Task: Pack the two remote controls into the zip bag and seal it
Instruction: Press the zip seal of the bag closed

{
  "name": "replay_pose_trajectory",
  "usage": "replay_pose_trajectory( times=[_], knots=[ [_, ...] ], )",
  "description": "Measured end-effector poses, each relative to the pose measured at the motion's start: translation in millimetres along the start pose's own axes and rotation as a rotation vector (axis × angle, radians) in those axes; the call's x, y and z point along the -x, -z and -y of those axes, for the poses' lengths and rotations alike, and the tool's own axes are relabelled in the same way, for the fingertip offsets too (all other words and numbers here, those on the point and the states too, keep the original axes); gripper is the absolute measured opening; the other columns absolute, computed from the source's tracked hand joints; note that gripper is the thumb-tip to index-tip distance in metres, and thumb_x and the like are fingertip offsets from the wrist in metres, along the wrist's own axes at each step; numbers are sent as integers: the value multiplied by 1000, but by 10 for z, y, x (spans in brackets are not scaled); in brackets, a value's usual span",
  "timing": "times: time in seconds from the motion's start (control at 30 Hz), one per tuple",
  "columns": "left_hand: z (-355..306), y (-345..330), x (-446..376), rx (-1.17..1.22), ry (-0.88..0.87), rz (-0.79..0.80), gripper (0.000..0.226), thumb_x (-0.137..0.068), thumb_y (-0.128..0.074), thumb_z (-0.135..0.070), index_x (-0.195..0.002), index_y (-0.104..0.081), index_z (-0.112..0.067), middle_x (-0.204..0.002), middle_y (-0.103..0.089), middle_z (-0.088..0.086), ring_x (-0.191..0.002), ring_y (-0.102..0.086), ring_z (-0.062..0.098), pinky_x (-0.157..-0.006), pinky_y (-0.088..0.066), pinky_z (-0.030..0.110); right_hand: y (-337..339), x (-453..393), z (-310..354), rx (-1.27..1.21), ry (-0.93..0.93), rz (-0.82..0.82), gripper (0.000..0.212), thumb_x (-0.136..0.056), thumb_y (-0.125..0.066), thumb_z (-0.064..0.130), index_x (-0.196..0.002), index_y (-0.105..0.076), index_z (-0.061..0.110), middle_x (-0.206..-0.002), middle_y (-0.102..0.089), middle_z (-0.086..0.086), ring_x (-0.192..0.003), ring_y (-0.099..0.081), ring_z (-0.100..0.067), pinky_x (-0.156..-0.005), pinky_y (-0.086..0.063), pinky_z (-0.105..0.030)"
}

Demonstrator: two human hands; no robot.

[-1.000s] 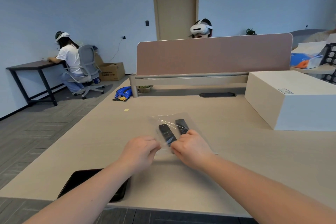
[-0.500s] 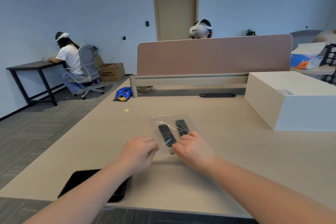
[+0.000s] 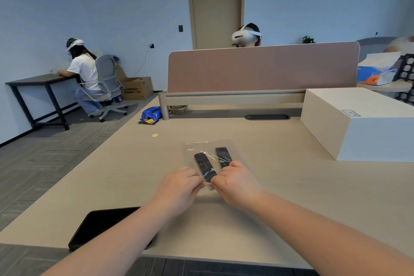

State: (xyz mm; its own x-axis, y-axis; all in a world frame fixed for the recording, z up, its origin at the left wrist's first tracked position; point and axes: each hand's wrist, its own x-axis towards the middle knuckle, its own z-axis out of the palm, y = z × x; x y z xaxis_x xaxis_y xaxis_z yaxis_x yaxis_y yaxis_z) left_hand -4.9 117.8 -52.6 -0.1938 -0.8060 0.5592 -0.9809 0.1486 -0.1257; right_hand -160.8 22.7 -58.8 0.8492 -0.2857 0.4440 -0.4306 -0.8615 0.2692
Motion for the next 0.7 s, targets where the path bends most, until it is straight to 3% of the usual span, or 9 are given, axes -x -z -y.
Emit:
replay_pose_trajectory(
  times=[0.2, 0.53, 0.7],
  knots=[
    [-26, 4, -9, 36, -1, 12, 31, -81, -43, -35, -66, -68, -24, -63, -66, -11, -59, -62, 16, -44, -46, 15, 13, -6, 12, -26, -4, 16, 27, -44, -86, 24, -46, -59, 23, -39, -55, 7, -41, -55, -13, -50, -41, -17],
    [5, -70, -14, 107, 36, -1, 30, -83, -46, -34, -65, -66, -21, -61, -64, -8, -60, -59, 18, -48, -46, 23, 39, -10, 12, -68, -9, -48, 25, -63, -76, 43, -49, -63, 27, -41, -58, 9, -45, -59, -9, -50, -44, -16],
    [10, -72, -11, 144, 21, -17, 26, -82, -47, -31, -66, -67, -23, -62, -64, -9, -58, -56, 16, -49, -42, 23, 20, -32, 37, -30, -23, 1, 26, -58, -81, 35, -46, -61, 24, -38, -56, 6, -41, -56, -12, -49, -44, -18]
  ],
)
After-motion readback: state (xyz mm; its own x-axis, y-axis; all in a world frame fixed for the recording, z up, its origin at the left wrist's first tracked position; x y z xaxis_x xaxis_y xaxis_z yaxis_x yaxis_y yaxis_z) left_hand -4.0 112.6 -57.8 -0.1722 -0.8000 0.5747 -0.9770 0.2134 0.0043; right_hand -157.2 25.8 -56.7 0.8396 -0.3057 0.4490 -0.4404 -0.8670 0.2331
